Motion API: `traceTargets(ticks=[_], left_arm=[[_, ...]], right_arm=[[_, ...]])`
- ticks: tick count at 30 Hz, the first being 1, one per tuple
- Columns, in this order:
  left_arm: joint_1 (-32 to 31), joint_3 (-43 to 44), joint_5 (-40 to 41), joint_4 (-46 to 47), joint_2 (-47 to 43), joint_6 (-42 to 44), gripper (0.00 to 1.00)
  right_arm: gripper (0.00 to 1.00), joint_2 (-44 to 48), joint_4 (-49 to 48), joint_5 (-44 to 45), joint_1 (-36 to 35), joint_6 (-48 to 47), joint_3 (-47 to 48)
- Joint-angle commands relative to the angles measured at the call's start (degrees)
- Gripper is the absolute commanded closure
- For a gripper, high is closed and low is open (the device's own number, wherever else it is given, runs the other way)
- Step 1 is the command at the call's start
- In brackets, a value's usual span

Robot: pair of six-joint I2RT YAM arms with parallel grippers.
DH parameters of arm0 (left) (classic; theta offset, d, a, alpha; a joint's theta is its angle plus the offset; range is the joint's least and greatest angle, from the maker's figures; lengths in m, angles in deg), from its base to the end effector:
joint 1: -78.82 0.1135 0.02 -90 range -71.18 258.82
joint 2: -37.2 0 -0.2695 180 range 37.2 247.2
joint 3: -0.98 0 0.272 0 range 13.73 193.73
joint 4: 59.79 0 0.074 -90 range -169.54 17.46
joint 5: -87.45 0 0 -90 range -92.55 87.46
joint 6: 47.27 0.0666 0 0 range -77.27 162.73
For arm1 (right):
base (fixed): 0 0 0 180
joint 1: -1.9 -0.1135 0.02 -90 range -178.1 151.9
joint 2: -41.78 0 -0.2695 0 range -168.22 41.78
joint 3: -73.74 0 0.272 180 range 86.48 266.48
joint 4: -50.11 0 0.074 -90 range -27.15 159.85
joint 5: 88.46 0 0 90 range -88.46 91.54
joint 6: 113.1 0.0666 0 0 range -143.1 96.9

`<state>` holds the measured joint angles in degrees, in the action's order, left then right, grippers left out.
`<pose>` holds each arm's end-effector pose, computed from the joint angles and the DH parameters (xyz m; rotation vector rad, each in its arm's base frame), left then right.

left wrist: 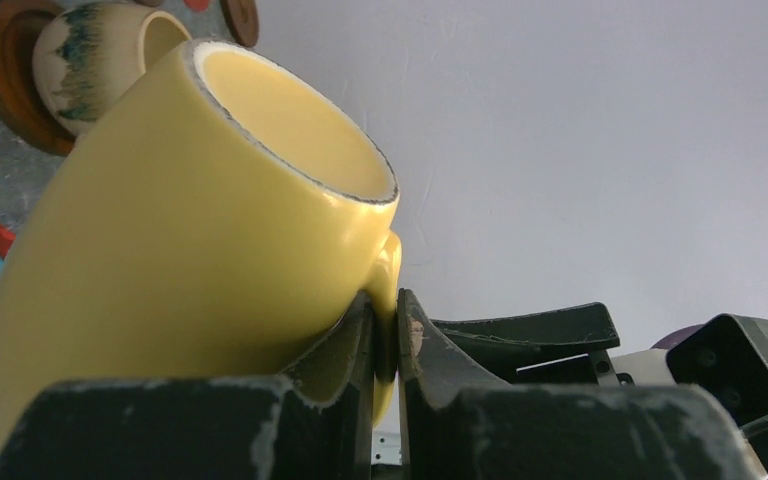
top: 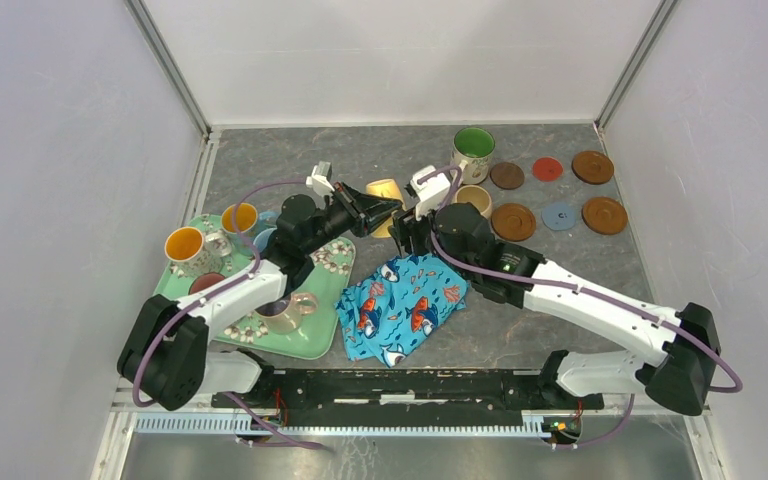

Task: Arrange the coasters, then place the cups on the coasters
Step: Place the cup on the coaster.

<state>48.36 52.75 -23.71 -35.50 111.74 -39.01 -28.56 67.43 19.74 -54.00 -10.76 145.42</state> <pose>0.2766 -0.1906 0.2716 -0.4762 1.8045 -1.7531 0.2040 0.2643 0.3359 -0.4806 1.8069 0.5388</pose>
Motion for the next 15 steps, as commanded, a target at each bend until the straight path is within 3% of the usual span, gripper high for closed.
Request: traceTargets(ticks=[1, 7, 11, 13, 15], left_arm=[[0.1, 5.1, -1.8, -0.2, -2.7, 5.5, 0.98], [0.1, 6.9, -2.3, -3.5, -2.7, 7.4, 0.98], [0.1, 6.7, -2.3, -3.7, -3.2, 7.4, 0.98], [0.1, 6.8, -2.4, -4.1, -3.5, 7.4, 0.98], [0.1, 7.2, -2.4, -6.1, -4.1, 8.1, 0.98]], right_arm=[[0.38, -0.3, 2.1, 3.4, -0.4, -2.5, 2.7], [0.41, -4.2, 4.4, 2.3, -1.1, -4.0, 5.6], [0.51, -5.8, 4.9, 3.2, -1.8, -5.4, 6.3], [0.67, -6.1, 4.9, 5.1, -2.0, -7.5, 6.4], [0.91, -6.2, 4.9, 7.8, -2.2, -11.4, 6.5]])
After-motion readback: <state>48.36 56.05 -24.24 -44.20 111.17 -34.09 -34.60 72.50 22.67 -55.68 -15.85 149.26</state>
